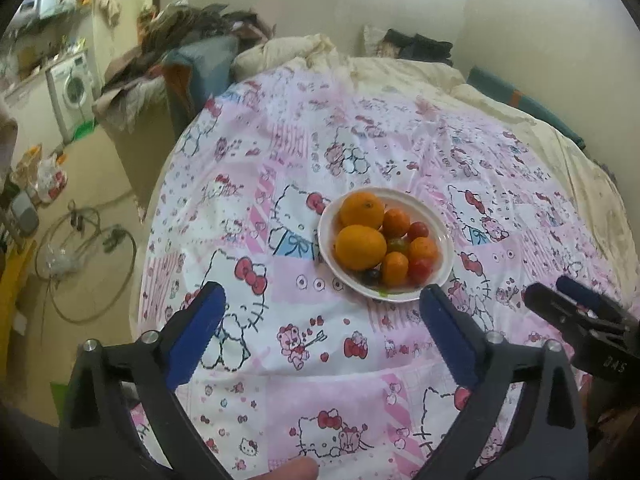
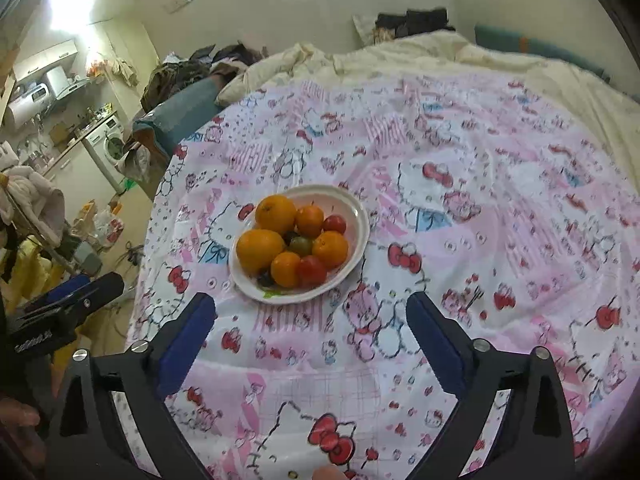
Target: Organize fruits
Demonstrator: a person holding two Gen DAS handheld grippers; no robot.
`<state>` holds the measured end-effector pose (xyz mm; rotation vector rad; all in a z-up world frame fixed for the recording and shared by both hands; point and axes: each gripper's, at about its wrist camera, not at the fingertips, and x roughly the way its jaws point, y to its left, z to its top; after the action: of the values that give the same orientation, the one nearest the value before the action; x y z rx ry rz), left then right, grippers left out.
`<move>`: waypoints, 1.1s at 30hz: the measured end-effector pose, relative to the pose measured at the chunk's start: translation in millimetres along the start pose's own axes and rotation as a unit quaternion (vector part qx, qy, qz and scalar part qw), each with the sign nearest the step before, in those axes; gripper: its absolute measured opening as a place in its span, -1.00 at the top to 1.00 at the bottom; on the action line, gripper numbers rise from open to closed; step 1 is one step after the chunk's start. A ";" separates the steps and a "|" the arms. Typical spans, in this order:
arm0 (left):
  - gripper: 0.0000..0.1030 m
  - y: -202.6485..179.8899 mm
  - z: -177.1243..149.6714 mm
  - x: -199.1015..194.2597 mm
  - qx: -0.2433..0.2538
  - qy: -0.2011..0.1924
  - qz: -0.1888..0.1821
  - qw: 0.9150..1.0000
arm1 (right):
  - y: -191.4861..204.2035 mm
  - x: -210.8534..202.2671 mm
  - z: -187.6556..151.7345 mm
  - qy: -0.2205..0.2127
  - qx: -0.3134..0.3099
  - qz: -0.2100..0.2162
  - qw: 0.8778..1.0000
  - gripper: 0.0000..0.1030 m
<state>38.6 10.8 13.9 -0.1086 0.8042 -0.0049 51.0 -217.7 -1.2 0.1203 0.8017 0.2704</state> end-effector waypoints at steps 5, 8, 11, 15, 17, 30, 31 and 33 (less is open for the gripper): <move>-0.89 -8.7 -1.8 6.0 0.023 -0.005 0.009 1.000 | -4.1 4.2 -0.9 0.002 0.005 -0.010 1.000 -0.96; -0.89 -10.1 -1.9 7.3 0.021 -0.003 0.004 1.000 | -5.2 6.6 -1.7 0.000 0.004 -0.015 1.000 -0.98; -0.89 -11.2 -0.7 4.7 0.017 -0.006 0.000 1.000 | -4.3 7.9 -0.7 -0.003 0.000 -0.020 1.000 -0.99; -0.96 -11.5 -0.1 3.0 0.015 -0.010 0.003 1.000 | -2.8 5.3 0.6 -0.013 -0.006 -0.028 1.000 -1.00; -0.97 -11.6 0.1 3.5 0.015 -0.007 0.002 1.000 | -1.7 4.8 1.2 -0.015 -0.009 -0.030 0.999 -1.00; -0.99 -10.5 -0.1 3.0 0.014 -0.009 0.009 1.000 | -1.0 1.9 1.6 -0.015 -0.012 -0.032 0.999 -1.00; -0.99 -10.5 0.0 3.0 0.014 -0.009 0.009 1.000 | -1.0 2.4 1.3 -0.016 -0.012 -0.032 0.999 -1.00; -0.99 -10.2 0.1 2.8 0.013 -0.009 0.009 1.000 | -1.2 1.8 1.5 -0.016 -0.010 -0.031 0.999 -1.00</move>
<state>40.9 0.6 12.9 -0.0767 0.7875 0.0027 53.4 -218.4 -1.7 0.0801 0.7694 0.2181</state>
